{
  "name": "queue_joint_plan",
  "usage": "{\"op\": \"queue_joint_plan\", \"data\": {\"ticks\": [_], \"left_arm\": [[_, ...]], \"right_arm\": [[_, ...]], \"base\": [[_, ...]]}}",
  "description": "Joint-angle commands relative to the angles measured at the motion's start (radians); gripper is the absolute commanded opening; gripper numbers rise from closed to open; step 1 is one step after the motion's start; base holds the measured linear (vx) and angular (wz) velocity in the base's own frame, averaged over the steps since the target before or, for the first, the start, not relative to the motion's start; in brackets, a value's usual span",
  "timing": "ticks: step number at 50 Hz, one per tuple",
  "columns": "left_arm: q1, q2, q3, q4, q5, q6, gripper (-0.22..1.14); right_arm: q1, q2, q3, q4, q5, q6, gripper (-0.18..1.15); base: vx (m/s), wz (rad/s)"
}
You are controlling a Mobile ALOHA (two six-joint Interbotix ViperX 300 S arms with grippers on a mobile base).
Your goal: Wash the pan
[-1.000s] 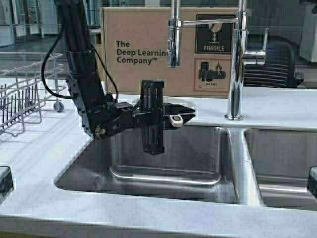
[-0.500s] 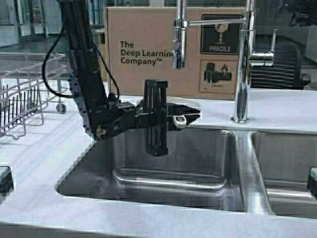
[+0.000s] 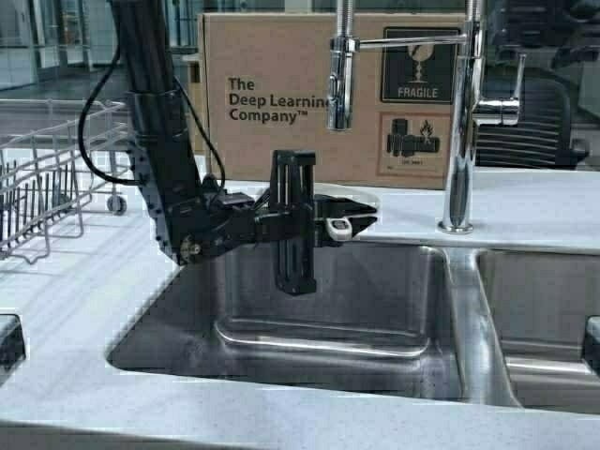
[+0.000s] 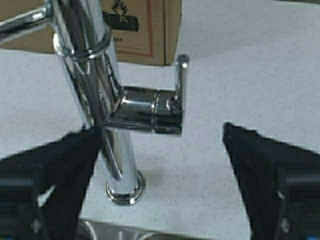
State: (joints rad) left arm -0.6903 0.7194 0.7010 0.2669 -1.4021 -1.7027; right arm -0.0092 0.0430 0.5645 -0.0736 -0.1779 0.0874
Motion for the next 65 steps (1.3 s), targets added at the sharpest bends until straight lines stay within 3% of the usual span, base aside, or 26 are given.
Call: {"op": "queue_joint_plan", "data": {"ticks": [1,38,65], "left_arm": [[-0.002,-0.051,-0.014,-0.002,-0.018,0.021,0.03],[-0.003,-0.054,-0.015,-0.002,-0.018,0.02,0.02],[-0.003,-0.046,-0.017,-0.002,-0.025,0.02,0.03]], "right_arm": [[-0.008,0.026,-0.067,0.0,-0.002,-0.002,1.03],[-0.097,0.282,-0.33,0.003,0.048,0.005,1.03],[-0.23,0.285,-0.333,0.069,0.057,0.13,1.03]], "base": [[0.0,0.0],[0.0,0.0],[0.0,0.0]]}}
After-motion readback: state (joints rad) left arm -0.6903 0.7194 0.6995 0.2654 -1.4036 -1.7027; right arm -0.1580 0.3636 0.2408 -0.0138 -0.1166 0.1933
